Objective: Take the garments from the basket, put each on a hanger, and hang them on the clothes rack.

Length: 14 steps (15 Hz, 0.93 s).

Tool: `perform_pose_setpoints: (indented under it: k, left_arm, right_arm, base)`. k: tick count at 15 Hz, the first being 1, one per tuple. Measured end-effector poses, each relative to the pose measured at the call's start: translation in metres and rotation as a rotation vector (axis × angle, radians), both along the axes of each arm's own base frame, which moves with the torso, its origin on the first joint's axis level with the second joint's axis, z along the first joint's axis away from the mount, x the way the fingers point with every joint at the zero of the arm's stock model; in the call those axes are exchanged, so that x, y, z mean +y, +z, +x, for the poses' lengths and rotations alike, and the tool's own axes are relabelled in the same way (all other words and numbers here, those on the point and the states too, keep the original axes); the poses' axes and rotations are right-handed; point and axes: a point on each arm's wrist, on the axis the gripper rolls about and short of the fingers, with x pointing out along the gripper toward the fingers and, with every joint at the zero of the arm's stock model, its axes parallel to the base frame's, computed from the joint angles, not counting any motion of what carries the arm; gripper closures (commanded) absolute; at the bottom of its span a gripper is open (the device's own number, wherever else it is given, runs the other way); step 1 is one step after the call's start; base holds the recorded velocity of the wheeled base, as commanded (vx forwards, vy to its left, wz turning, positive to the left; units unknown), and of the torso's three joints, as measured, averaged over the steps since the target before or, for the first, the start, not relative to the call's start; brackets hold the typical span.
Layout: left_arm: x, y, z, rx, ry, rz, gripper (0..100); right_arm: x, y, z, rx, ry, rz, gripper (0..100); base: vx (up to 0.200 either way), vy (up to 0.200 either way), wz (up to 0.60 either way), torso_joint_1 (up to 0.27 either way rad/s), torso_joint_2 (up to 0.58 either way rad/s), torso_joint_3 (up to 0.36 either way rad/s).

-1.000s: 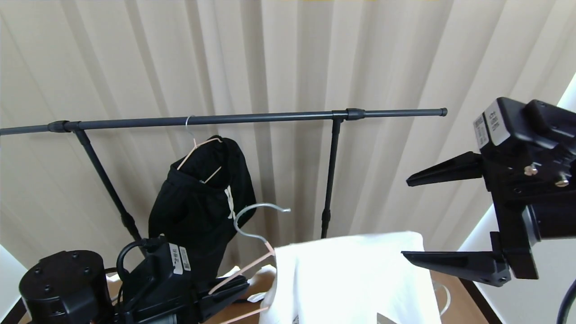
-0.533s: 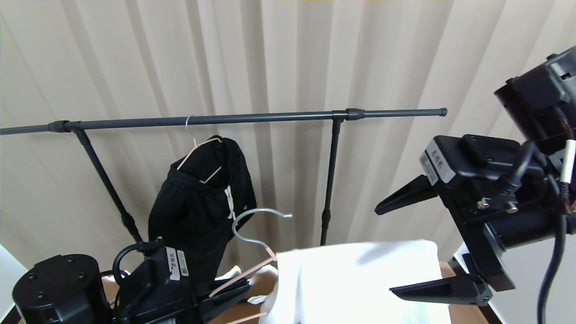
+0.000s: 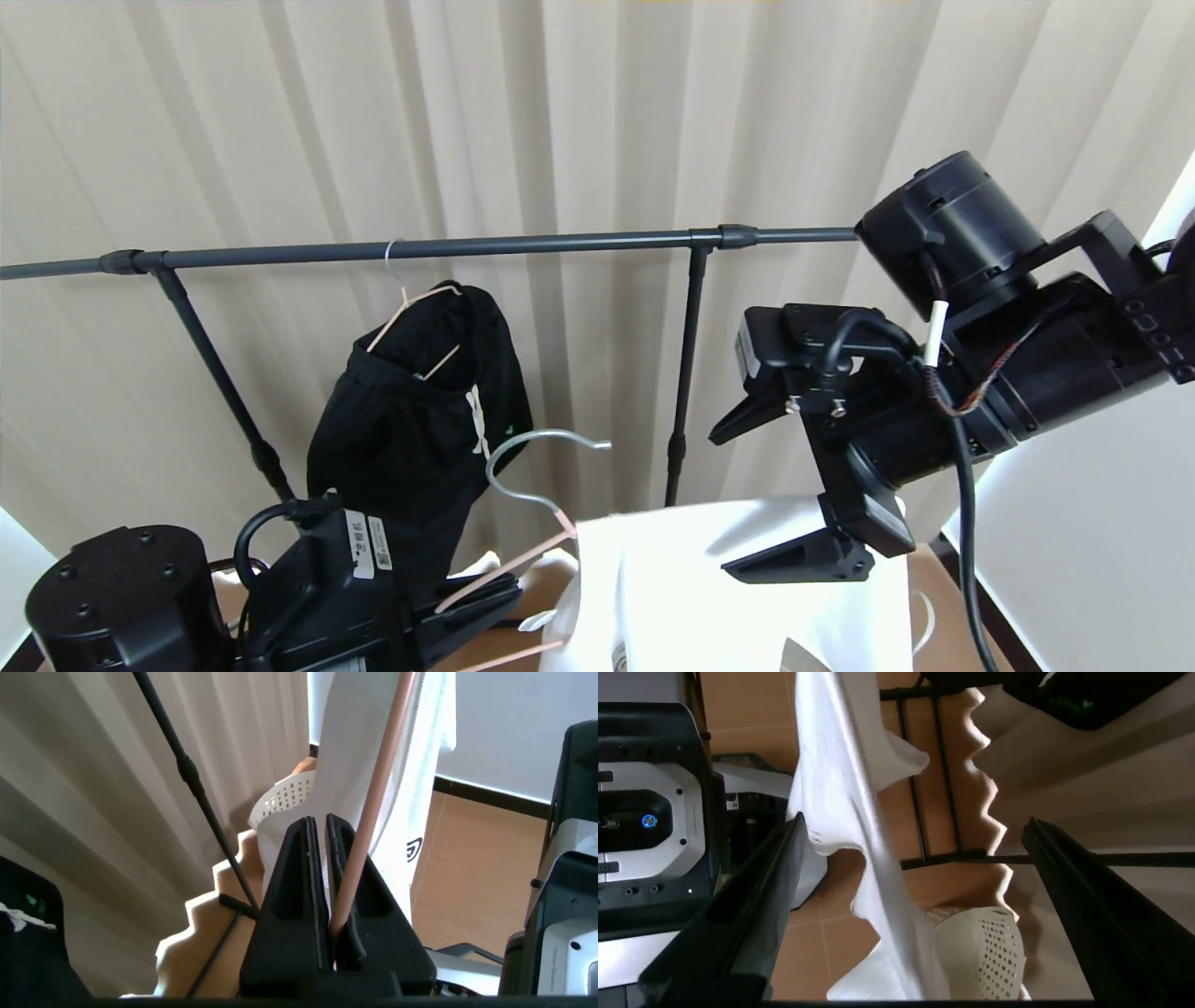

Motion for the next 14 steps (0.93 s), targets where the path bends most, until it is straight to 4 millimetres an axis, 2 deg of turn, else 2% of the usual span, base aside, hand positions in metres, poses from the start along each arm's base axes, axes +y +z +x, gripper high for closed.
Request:
perform_pose_setpoints:
  k: [4, 13, 14]
  left_arm:
    - [0.000, 0.003, 0.001, -0.024, 0.003, -0.023, 100]
    - [-0.001, 0.003, 0.002, -0.034, 0.005, -0.039, 100]
    - [-0.001, 0.004, 0.002, -0.033, 0.006, -0.041, 100]
  right_arm:
    - [0.009, -0.009, 0.010, 0.013, -0.005, -0.024, 0]
    - [0.016, -0.004, 0.018, -0.006, -0.015, -0.011, 0]
    - [0.016, -0.004, 0.019, -0.006, -0.015, -0.011, 100]
  base:
    - [0.000, 0.000, 0.00, 0.000, 0.00, 0.000]
    - [0.000, 0.000, 0.00, 0.000, 0.00, 0.000]
    - [0.000, 0.000, 0.00, 0.000, 0.00, 0.000]
